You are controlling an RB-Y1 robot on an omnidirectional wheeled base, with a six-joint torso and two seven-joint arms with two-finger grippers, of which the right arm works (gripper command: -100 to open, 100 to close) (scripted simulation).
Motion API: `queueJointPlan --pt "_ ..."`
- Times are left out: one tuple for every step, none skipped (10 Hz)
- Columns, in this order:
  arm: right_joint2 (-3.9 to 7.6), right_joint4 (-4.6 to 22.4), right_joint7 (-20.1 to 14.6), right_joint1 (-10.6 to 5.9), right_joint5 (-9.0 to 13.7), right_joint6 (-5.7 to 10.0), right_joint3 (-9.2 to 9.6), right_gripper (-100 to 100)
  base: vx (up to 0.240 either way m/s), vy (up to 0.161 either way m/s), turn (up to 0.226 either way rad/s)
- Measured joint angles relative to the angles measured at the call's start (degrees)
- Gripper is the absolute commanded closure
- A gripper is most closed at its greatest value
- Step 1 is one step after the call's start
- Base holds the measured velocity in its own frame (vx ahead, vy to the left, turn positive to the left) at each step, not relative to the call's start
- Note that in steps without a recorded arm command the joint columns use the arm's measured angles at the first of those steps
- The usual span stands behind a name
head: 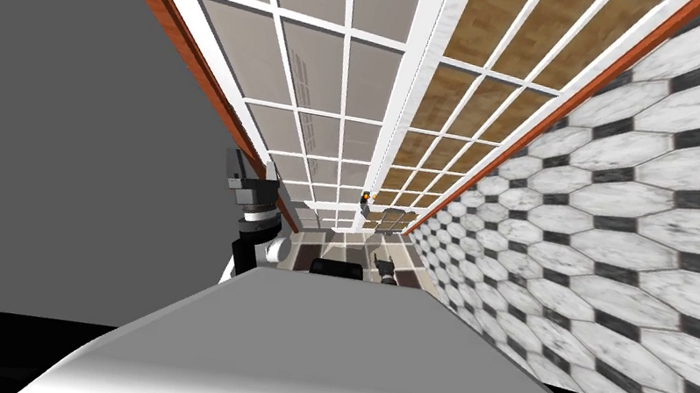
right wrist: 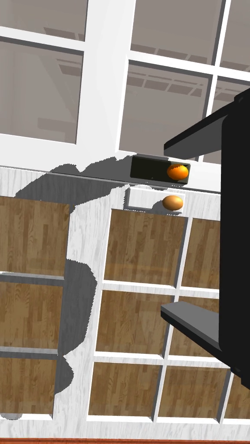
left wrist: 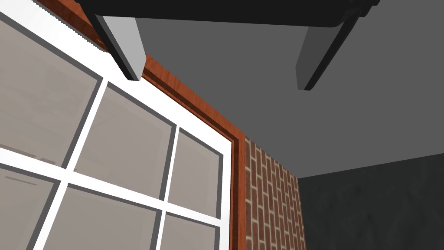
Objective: Pull the door open
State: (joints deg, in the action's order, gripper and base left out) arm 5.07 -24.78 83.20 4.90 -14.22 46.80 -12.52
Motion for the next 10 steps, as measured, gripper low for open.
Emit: queueJointPlan --pt "-1.22 -4.2 0.0 0.92 -0.2 -1.67 0.48 -100 0.117 -0.055 0.018" --pt "-1.22 -2.9 0.1 -0.25 0.1 -1.48 0.30 -100 0.109 -0.047 0.028" --pt "-1.42 -1.3 0.6 -1.63 0.4 -0.38 0.07 -100 0.161 -0.063 0.058" --pt "-1.87 -0.6 0.9 -3.25 0.6 0.24 -0.02 -100 0.128 -0.054 0.035" --pt "-2.17 0.1 1.3 -4.11 0.8 0.86 -0.13 -100 0.054 -0.025 -0.002" --pt "-2.39 -1.2 1.2 -3.59 0.6 0.47 0.07 -100 0.116 -0.023 0.029" --pt "-3.07 -2.2 1.2 -4.03 0.6 0.27 0.24 -100 0.188 -0.079 0.073" --pt "-3.53 -0.1 1.8 -6.68 1.1 1.25 -0.11 -100 0.135 -0.070 0.038" --pt "-4.08 -3.3 1.5 -5.63 0.8 0.30 0.42 -100 0.125 -0.065 0.024" --pt "-4.43 -3.4 1.5 -6.75 0.8 0.14 0.46 -100 0.176 -0.097 0.063"
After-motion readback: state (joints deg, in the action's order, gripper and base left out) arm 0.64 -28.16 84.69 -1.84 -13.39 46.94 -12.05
